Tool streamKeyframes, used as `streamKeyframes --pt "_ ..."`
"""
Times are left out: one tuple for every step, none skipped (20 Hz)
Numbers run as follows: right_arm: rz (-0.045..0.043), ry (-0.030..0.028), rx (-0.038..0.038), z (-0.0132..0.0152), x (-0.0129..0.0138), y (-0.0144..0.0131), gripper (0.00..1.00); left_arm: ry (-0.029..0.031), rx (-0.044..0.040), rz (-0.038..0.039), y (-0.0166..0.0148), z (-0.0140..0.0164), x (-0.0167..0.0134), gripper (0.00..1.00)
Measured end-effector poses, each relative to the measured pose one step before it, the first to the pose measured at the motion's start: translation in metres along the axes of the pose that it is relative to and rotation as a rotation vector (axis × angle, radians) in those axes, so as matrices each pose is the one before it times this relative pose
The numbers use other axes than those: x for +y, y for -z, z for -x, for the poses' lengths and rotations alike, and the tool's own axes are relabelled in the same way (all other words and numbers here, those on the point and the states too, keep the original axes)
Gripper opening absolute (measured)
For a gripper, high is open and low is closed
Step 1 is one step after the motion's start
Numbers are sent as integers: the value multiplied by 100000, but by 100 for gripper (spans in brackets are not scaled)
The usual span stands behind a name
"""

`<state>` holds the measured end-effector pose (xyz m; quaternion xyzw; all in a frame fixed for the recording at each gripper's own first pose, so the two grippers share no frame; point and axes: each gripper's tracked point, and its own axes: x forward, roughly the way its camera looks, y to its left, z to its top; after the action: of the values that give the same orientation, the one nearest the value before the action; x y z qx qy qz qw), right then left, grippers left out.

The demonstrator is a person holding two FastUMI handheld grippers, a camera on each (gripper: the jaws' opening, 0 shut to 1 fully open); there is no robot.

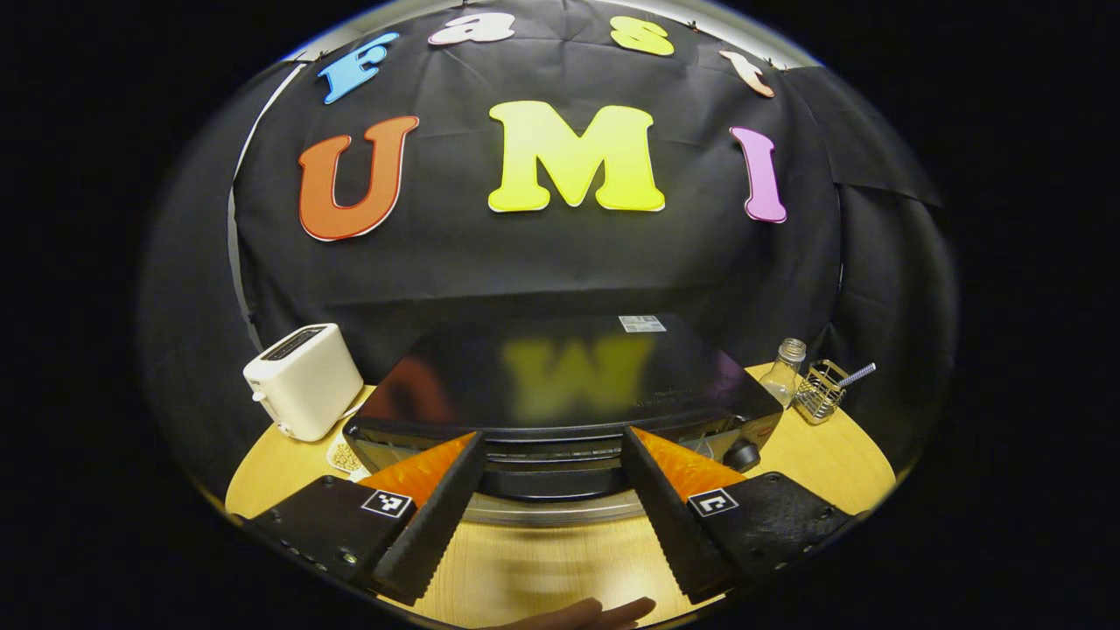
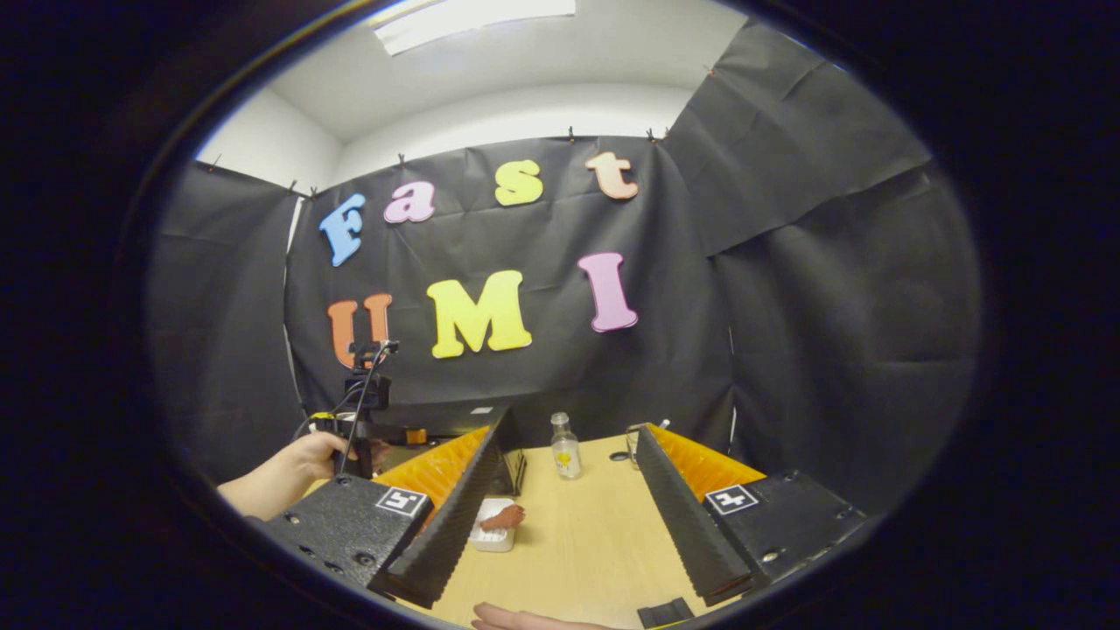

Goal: Open the electric oven with the left hand, put the food in, and close the electric oven.

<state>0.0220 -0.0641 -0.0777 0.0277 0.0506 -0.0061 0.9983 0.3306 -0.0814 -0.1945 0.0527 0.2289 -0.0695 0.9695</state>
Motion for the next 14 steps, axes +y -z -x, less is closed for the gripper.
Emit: streamKeyframes --pt "590 90 -743 196 68 -274 96 -95 106 282 284 348 -116 98" --pt "485 -294 -606 242 255 -169 100 -85 -215 -519 324 584 -60 98" --pt "369 -470 -407 214 223 -262 100 -187 96 -384 533 771 -30 99" --pt "257 -258 -340 254 90 -84 100 -243 470 180 654 874 -33 98" --pt "195 46 -204 123 56 -121 100 -171 370 560 703 738 -101 98" --pt "387 175 53 142 -40 -5 96 -73 -299 48 383 471 -100 98" --pt "399 293 131 54 -13 -8 96 0 102 -624 471 387 -87 98" --pt "308 131 11 51 38 -89 96 186 -317 -791 520 479 -65 98" --pt "87 -71 -48 81 76 -33 100 179 29 483 592 376 -14 99" --pt "-204 -150 -191 91 135 -126 100 299 214 107 592 524 4 98" --pt "-355 -21 -275 53 67 -77 100 243 -846 150 362 324 -67 99" --pt "-152 52 -157 55 -81 -7 100 -70 -458 305 463 226 -10 99" --pt "220 -348 237 125 50 48 100 -127 -857 -180 461 338 -38 98" --pt "73 -412 104 141 100 96 96 -287 -37 -36 600 308 -45 98"
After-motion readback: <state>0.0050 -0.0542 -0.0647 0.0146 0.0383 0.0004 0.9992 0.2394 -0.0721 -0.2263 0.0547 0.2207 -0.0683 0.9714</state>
